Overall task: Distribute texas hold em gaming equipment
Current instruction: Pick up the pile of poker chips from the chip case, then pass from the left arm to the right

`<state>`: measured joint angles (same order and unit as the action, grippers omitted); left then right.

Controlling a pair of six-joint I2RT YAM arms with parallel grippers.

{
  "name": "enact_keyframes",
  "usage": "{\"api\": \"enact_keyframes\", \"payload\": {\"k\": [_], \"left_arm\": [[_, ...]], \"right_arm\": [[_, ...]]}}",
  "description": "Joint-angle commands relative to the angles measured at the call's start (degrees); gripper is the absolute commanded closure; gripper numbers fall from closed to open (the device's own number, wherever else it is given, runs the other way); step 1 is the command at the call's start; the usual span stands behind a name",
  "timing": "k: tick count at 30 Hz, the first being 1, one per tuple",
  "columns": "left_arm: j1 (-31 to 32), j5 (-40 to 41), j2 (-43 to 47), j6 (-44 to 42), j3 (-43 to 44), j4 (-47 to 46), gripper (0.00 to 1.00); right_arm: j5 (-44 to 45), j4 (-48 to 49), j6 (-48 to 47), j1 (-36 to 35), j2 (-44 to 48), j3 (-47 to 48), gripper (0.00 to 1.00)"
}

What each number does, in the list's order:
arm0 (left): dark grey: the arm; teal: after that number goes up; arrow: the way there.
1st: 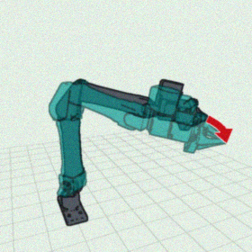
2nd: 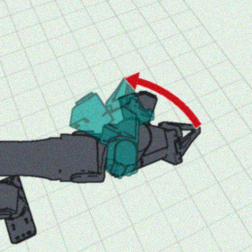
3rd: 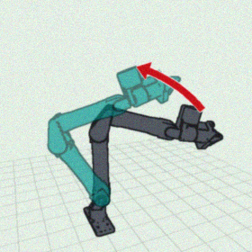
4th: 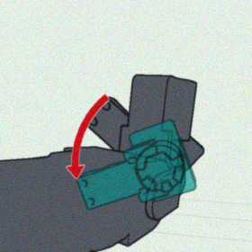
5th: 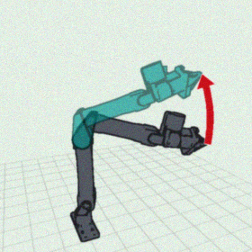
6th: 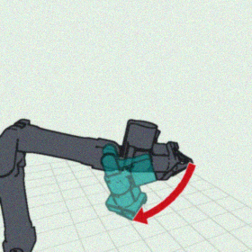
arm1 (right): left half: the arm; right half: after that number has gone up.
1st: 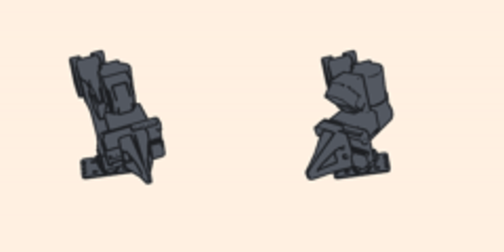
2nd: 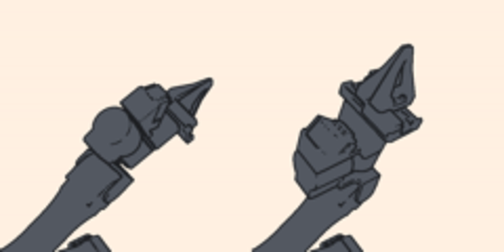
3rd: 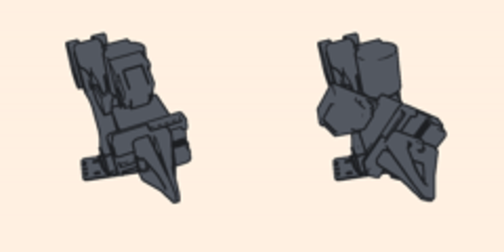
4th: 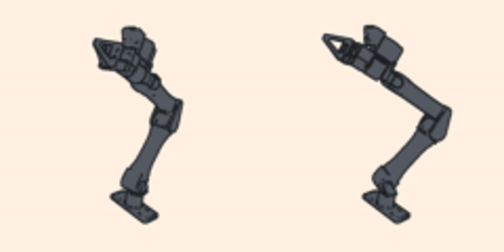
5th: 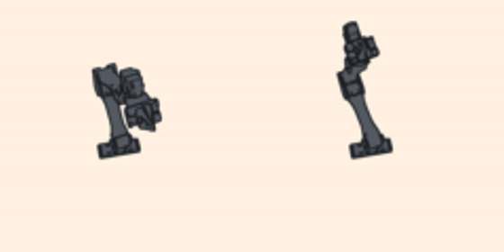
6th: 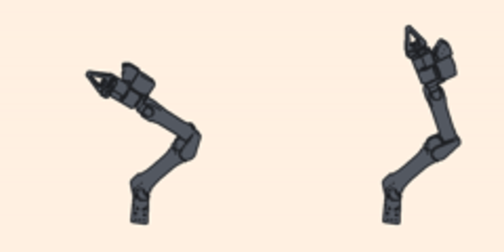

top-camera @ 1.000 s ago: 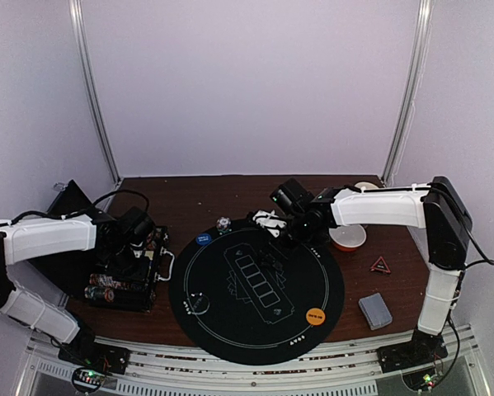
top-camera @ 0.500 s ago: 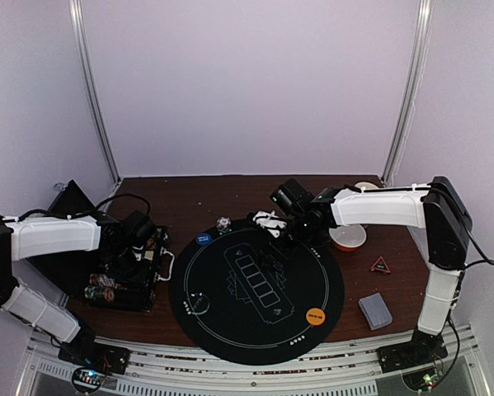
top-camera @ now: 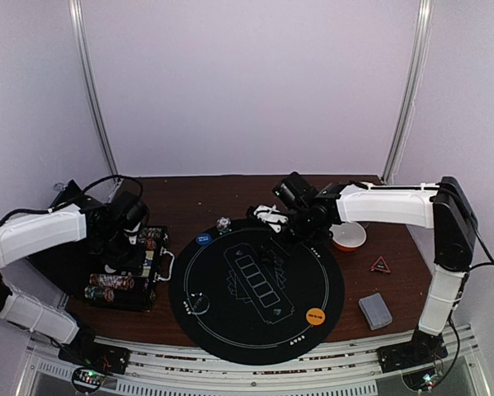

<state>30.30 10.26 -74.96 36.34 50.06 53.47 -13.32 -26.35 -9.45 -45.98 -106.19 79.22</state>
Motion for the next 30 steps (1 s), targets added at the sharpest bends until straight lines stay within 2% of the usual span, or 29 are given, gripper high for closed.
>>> {"api": "enact_keyframes", "payload": {"k": [1,4,6,11,14,18,23,27,30], "left_arm": [[-0.2,0.0,5.2,-1.0,11.0,2.7,1.00],[0.5,-2.8,6.3,-2.1,15.7,0.7,1.00],[0.8,-7.2,6.1,-1.7,17.2,-4.3,1.00],[1.2,-29.7,2.7,3.7,13.4,-23.8,1.00],[2.5,-36.3,-1.0,5.6,13.2,-30.8,1.00],[3.7,-40.9,-5.3,4.1,15.2,-33.1,1.00],[4.0,-46.5,-6.5,5.2,13.4,-37.5,1.00],[4.5,-47.0,-6.4,4.9,12.9,-37.6,1.00],[4.6,-46.1,-6.2,4.1,12.8,-36.7,1.00]], "right_arm": [[1.2,-0.4,-1.8,-0.3,5.6,3.4,0.00],[3.7,0.2,-2.4,-0.4,8.3,4.0,0.00],[5.3,1.8,-2.7,-0.9,10.4,3.9,0.00],[9.1,8.9,-9.7,-7.0,15.4,0.9,0.00],[10.3,14.9,-17.4,-10.7,17.6,-3.0,0.00],[8.7,20.7,-25.1,-12.3,15.5,-4.2,0.00],[6.2,19.3,-29.2,-12.5,8.3,1.4,0.00],[3.3,18.8,-32.6,-12.3,4.9,3.7,0.00],[4.0,18.4,-32.0,-12.0,1.8,7.0,0.05]]}}
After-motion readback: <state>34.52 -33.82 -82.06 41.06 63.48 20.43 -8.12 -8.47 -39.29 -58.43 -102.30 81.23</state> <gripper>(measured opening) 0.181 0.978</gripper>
